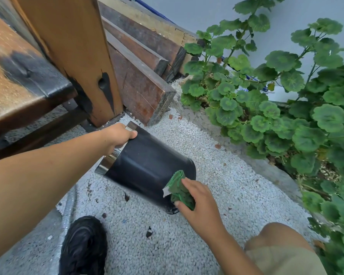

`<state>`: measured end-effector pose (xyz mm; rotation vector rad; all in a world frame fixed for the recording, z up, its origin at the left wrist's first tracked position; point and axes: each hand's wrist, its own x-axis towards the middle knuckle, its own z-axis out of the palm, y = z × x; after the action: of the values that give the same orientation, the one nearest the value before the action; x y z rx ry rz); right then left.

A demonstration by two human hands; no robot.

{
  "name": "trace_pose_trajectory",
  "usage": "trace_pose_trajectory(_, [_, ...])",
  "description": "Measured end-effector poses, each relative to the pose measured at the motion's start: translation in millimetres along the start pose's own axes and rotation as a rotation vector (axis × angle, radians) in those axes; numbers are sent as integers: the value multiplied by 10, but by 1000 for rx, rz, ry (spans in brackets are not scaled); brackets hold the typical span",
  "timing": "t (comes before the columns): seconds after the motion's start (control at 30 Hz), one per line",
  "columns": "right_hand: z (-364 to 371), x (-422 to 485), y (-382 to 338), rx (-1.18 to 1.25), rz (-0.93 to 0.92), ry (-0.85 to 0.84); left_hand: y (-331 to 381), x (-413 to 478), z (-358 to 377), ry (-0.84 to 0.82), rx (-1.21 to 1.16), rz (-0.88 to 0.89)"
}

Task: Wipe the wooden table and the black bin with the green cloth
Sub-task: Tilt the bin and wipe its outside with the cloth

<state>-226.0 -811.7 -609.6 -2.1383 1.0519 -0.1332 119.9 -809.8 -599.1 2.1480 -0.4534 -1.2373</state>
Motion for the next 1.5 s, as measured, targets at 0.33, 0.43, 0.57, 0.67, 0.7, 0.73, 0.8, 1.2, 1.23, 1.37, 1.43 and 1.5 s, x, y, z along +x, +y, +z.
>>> trace_pose_trajectory(0.33, [364,1,-20,172,99,374,101,-89,36,15,-52,-10])
trace_pose_trajectory(0.43, [273,99,-41,280,272,390,117,-84,56,45,-90,-37])
trace_pose_trajectory(0.57, [179,157,69,719,610,142,153,-79,107,77,-169,-82])
trace_pose_trajectory(0.67, [215,175,159,733,634,107,181,-96,157,103,-204,-99])
trace_pose_trajectory(0.7, [204,204,187,693,614,119,179,-98,163,117,-208,-100])
trace_pose_trajectory(0.73, [171,240,205,654,598,125,168,-89,158,122,-204,-108])
trace_pose_trajectory(0.8, [53,326,224,604,585,125,195,-143,142,105,-210,-110])
trace_pose_trajectory(1.2, [-504,1233,483,657,856,-215,228,-394,119,-138,-61,153])
trace_pose_trajectory(1.23, [-516,1272,447,645,865,-219,171,-349,106,-135,-67,159])
trace_pose_trajectory(1.37, [-623,1438,360,113,669,-106,121,-195,89,-103,-129,152])
trace_pose_trajectory(1.43, [-597,1482,320,-85,389,18,142,-188,96,-88,-136,134])
trace_pose_trajectory(1.5, [-546,1510,302,-196,177,33,131,-108,108,-86,-120,134])
